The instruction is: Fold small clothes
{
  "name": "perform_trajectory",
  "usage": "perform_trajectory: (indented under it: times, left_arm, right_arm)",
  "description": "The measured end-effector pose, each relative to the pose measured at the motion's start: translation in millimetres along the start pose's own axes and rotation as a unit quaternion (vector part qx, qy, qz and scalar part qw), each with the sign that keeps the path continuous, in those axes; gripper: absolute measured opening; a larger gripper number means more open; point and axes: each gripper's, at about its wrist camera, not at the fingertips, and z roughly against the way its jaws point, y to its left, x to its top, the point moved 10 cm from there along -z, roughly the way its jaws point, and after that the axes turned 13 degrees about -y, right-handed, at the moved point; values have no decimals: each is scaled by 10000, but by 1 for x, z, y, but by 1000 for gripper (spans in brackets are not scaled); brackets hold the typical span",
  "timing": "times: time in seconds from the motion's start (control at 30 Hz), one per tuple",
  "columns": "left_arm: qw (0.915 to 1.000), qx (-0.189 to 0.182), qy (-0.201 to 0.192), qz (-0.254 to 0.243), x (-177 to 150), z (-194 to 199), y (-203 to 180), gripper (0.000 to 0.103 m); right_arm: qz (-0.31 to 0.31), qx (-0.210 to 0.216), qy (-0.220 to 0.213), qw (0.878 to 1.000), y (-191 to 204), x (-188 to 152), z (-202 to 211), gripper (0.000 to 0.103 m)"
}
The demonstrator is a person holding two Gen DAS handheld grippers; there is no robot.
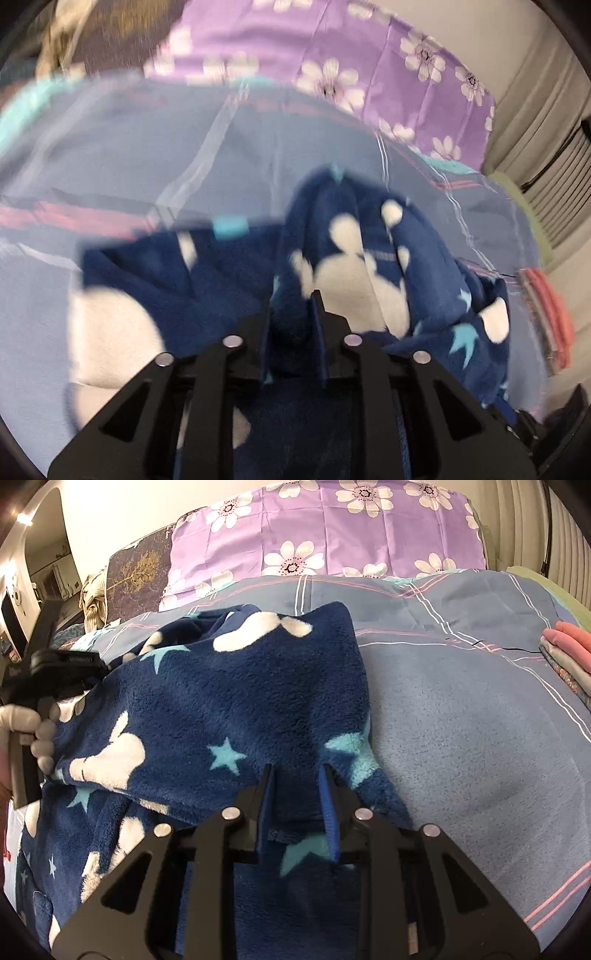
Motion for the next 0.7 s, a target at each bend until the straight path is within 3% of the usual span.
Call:
perform_trajectory:
  times: [0.1, 0.17, 0.23, 0.27, 0.33, 0.37, 0.4, 0.57, 0.7]
  left_arm:
    - [9975, -107, -579, -395, 27, 26, -19, 21]
    - [9951, -435, -708, -537, 29, 38, -38, 21]
    - [9924, -712, -514, -864, 14, 31, -56, 22]
    - [9913, -683, -381, -1060, 5, 21, -61, 26]
    - [9863, -254, 204, -1620, -33, -18, -55, 35]
    - [9847, -207, 286, -1709, -46, -29, -50, 36]
    - [9862, -267, 113, -1628, -48, -30, -49, 36]
    - [9873, -525, -295, -1468, -29, 22, -53, 35]
    - [9792, -902, -735, -1660, -33, 96, -43, 39]
  right_arm:
    - [-86, 68, 25, 9999, -1, 0, -1, 25]
    - [-56, 48, 26, 10000, -1, 0, -2, 25]
    - [13, 3, 27, 10000, 0, 0, -2, 25]
    - [36, -14, 28, 10000, 0, 0, -3, 25]
    - [58, -25, 20, 10000, 1, 0, -2, 25]
    - [62, -8, 15, 10000, 1, 0, -2, 25]
    - [69, -12, 11, 10000, 1, 0, -2, 25]
    - [-271, 251, -124, 9992, -3, 4, 7, 25]
    - [-562, 208, -567, 9966, -20, 19, 44, 25]
